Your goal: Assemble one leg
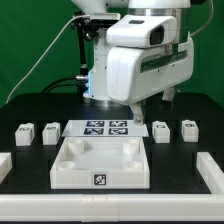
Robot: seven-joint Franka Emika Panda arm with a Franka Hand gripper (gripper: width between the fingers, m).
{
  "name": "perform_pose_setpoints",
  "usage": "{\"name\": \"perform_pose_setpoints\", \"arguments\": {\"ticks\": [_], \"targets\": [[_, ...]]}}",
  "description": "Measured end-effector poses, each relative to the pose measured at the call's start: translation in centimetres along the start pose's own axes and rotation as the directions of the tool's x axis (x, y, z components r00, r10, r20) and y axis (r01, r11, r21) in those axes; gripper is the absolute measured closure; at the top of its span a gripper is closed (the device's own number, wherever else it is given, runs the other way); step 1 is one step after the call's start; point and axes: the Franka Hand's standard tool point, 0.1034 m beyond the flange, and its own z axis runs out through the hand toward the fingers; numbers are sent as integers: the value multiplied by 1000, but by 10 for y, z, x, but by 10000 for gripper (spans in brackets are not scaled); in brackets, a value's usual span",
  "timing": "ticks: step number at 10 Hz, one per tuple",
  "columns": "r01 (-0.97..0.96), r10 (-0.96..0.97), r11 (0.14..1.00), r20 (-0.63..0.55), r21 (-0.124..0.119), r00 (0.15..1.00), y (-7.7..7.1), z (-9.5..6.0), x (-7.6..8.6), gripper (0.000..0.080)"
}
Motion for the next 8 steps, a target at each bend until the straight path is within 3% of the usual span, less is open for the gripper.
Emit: {"name": "perform_pose_setpoints", "arguments": {"ticks": [2, 4, 7, 8], "targets": [[81, -81, 997, -14, -16, 997, -8, 5, -8, 150], [279, -280, 960, -12, -22, 960, -35, 22, -43, 150], [506, -506, 862, 2, 20, 862, -48, 46, -88, 150], [492, -492, 871, 2, 19, 871, -47, 45, -86, 150]]}}
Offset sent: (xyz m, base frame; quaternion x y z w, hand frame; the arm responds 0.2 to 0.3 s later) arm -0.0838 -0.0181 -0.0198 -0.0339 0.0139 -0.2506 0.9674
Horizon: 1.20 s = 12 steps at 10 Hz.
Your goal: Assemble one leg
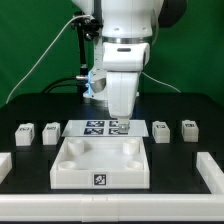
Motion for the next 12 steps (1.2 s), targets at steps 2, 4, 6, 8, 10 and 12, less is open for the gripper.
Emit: {"name": "perform_pose_setpoints", "arguments": {"ticks": [2, 4, 6, 8, 10, 12], "targets": [[-1, 1, 1000, 0, 1, 1000, 0, 1, 0, 150], [7, -7, 1000, 0, 4, 1000, -1, 2, -2, 150], [145, -145, 989, -6, 6, 989, -12, 19, -23, 150], [141, -141, 990, -13, 9, 990, -21, 31, -35, 150], [130, -129, 991, -18, 30, 991, -28, 45, -40, 150], [128, -127, 990, -22, 51, 992, -30, 57, -40, 150]]}}
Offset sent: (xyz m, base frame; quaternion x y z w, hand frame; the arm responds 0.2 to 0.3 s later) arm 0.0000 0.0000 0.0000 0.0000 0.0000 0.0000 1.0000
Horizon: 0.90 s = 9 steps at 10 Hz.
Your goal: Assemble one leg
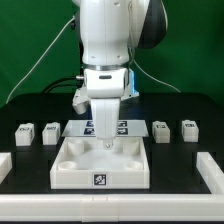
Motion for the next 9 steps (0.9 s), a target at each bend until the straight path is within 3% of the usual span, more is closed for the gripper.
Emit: {"name": "perform_pose_setpoints", "arguments": {"ticks": [3, 4, 5, 6, 7, 8, 9], "targets": [[-14, 14, 1000, 0, 0, 1000, 1, 0, 1, 150], [-15, 15, 1000, 0, 2, 1000, 0, 1, 0, 236], [-16, 16, 1000, -1, 3, 1000, 0, 2, 0, 398], [-16, 16, 1000, 0, 3, 1000, 0, 2, 0, 398], [-16, 16, 1000, 0, 3, 1000, 0, 2, 0, 574], [-16, 16, 1000, 0, 3, 1000, 0, 2, 0, 574], [-16, 16, 1000, -1, 0, 1000, 1, 1, 0, 736]]}}
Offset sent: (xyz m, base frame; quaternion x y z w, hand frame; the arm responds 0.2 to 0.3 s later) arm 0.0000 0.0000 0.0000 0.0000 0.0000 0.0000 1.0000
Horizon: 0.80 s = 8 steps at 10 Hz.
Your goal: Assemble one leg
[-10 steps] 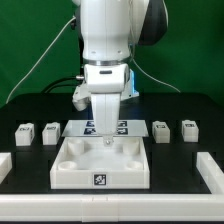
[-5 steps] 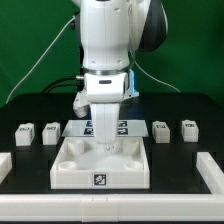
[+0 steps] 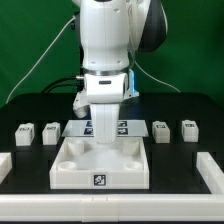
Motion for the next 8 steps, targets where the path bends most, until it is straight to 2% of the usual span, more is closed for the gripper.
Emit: {"name": "perform_pose_setpoints", "arguments": {"ticks": [6, 8], "targets": [[-1, 1, 1000, 0, -2, 1000, 1, 0, 1, 737], [-4, 3, 1000, -9, -19, 1000, 18, -1, 23, 737]]}}
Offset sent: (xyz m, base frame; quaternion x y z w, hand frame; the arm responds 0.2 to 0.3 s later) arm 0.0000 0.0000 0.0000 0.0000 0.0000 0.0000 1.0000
